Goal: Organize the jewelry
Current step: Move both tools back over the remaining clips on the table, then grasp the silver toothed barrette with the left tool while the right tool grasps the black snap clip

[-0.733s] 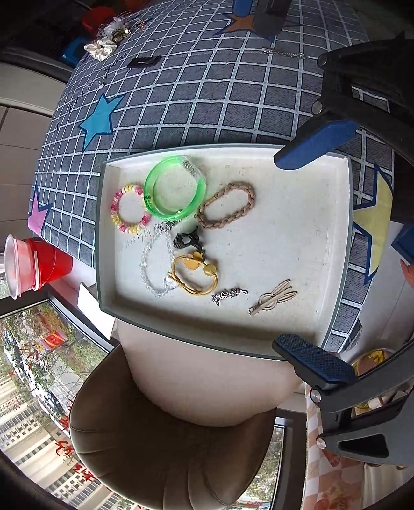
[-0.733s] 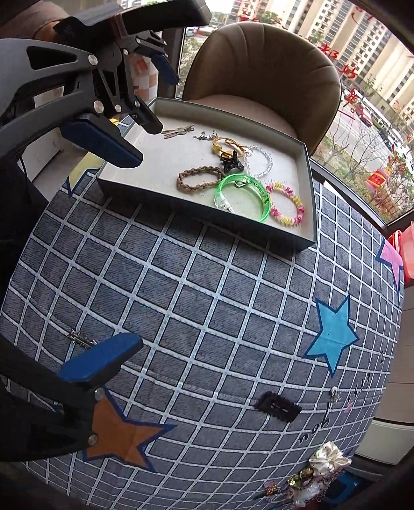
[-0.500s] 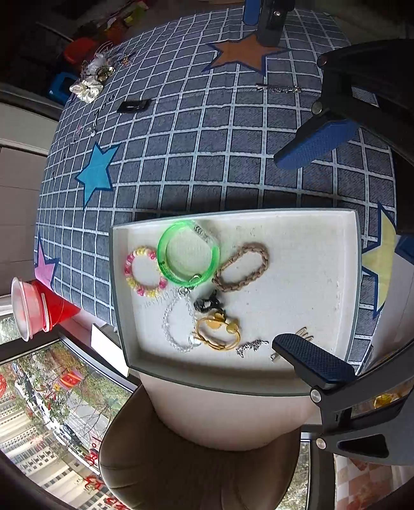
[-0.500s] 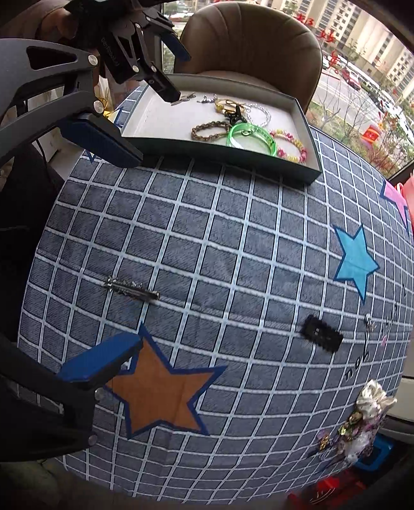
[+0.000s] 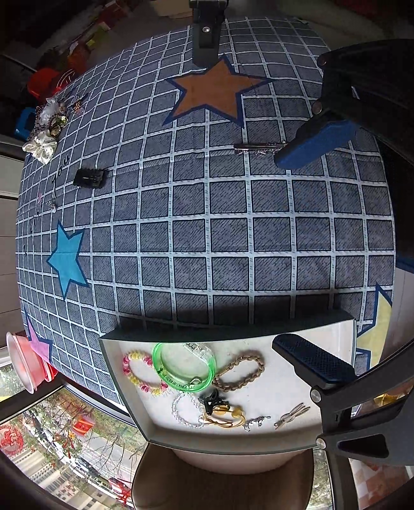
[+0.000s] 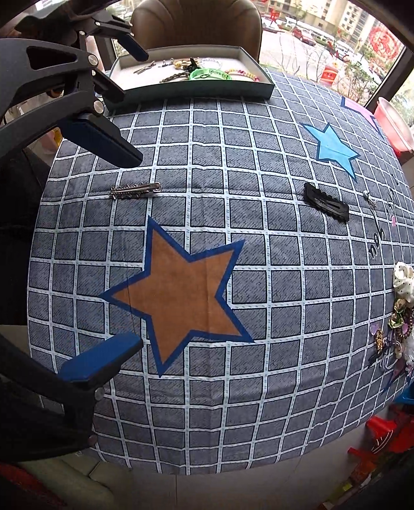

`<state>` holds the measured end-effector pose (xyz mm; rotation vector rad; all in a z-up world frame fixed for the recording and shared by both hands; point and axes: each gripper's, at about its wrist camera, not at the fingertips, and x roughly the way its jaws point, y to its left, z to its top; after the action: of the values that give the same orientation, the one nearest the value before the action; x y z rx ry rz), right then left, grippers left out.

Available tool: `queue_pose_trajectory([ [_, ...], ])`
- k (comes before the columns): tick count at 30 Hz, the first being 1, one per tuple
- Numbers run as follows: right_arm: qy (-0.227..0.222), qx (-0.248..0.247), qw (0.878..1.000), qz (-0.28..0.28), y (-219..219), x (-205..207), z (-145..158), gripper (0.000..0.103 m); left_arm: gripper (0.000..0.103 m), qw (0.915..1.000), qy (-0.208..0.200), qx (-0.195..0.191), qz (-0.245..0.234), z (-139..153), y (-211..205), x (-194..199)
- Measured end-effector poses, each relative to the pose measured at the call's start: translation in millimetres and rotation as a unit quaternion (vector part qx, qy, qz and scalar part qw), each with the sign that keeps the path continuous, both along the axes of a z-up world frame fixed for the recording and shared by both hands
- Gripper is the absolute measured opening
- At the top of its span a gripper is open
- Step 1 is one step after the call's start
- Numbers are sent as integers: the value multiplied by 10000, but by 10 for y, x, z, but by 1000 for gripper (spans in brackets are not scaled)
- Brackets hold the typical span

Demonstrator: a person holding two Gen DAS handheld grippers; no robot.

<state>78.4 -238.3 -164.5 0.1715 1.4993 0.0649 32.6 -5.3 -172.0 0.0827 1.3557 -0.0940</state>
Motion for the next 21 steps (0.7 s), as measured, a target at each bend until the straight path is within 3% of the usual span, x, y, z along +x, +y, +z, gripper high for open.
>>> queue_pose_trajectory([
  [10,-112,88,9983,568,27,683,-23,103,103,9981,156,166,565,-201,-397,-9],
  [21,-145,275,9979,569,248,1394,-222,102,103,9955,153,164,918,-447,-642,-102],
])
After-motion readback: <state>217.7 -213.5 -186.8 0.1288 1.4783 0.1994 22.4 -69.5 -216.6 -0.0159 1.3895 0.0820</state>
